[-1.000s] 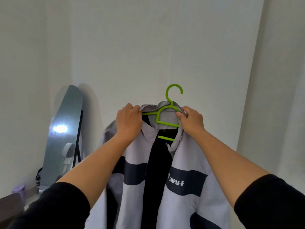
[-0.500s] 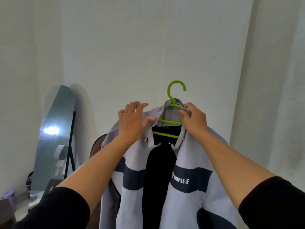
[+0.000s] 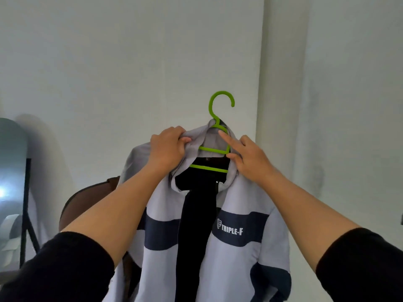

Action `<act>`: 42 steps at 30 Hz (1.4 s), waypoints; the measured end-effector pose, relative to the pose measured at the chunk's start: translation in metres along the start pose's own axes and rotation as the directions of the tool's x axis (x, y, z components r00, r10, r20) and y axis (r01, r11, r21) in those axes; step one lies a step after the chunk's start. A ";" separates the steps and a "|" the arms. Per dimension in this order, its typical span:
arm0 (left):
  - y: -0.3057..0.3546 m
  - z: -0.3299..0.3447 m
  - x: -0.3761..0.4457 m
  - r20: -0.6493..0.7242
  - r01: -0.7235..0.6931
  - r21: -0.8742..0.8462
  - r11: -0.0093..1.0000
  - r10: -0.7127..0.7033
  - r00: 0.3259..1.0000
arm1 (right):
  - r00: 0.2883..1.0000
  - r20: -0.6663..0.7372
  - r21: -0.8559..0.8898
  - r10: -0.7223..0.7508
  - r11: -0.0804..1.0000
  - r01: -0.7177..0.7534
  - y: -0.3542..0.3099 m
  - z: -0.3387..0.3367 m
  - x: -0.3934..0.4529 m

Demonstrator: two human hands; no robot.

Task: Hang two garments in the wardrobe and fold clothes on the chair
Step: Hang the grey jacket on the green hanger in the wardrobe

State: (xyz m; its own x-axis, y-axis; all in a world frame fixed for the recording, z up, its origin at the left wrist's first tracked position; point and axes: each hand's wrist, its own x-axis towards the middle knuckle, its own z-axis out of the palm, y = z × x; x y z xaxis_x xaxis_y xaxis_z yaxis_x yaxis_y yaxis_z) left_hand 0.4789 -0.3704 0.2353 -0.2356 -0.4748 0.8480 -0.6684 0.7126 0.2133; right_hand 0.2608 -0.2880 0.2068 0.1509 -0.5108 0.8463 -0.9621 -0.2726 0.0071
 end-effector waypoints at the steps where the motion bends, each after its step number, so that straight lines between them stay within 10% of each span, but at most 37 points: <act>1: 0.011 0.004 0.004 -0.016 -0.022 -0.002 1.000 0.022 1.000 | 0.999 -0.043 -0.029 -0.004 1.000 0.002 0.008 -0.006 -0.001; 25: 0.371 0.196 0.002 -0.054 -0.201 -0.355 0.913 0.195 0.979 | 0.911 -0.079 -0.642 0.405 0.678 -0.357 0.222 -0.272 -0.166; 42: 0.451 0.285 0.046 -0.136 -0.304 -0.518 0.799 0.274 0.952 | 0.828 -0.272 -0.763 0.490 0.415 -0.496 0.303 -0.292 -0.125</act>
State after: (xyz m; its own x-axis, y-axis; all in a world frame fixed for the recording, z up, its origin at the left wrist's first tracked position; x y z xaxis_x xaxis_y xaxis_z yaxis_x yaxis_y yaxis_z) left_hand -0.0347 -0.2185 0.2324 -0.3118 -0.1863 0.9317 -0.0970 0.9817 0.1639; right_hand -0.1164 -0.0686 0.2588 -0.4085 -0.3347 0.8492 -0.6473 0.7621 -0.0110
